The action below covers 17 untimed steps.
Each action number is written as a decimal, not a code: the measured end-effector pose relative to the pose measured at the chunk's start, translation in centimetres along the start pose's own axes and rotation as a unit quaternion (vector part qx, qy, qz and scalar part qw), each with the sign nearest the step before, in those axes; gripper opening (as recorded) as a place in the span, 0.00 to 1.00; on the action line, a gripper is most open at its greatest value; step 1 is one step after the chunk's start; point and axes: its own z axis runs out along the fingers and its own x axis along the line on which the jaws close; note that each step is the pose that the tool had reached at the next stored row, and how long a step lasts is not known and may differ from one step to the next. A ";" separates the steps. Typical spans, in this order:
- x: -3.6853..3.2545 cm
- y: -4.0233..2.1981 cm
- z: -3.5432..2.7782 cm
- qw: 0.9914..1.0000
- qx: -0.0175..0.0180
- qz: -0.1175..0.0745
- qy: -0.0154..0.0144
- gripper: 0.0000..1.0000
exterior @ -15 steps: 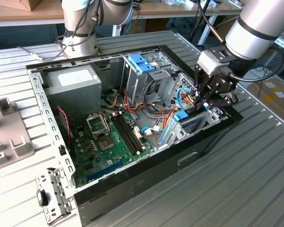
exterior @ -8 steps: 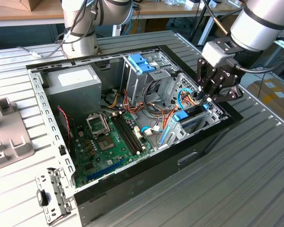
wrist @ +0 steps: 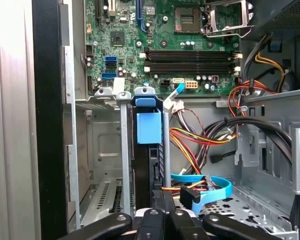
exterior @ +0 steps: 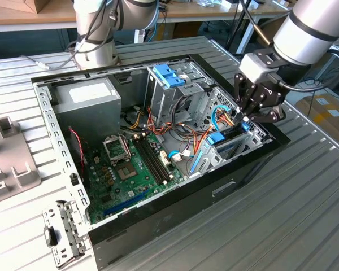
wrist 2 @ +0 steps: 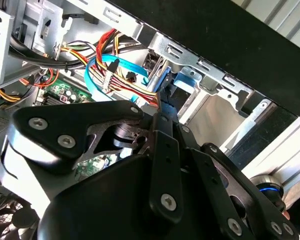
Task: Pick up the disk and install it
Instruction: 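Insert the first disk wire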
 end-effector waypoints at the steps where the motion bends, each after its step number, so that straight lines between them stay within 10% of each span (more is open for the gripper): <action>1: 0.03 0.00 0.15 1.000 -0.001 0.000 0.000 0.11; 11: 0.16 -0.08 0.07 1.000 -0.003 0.000 0.000 0.11; 17: -0.01 -2.06 -0.95 1.000 -0.004 0.000 0.000 0.11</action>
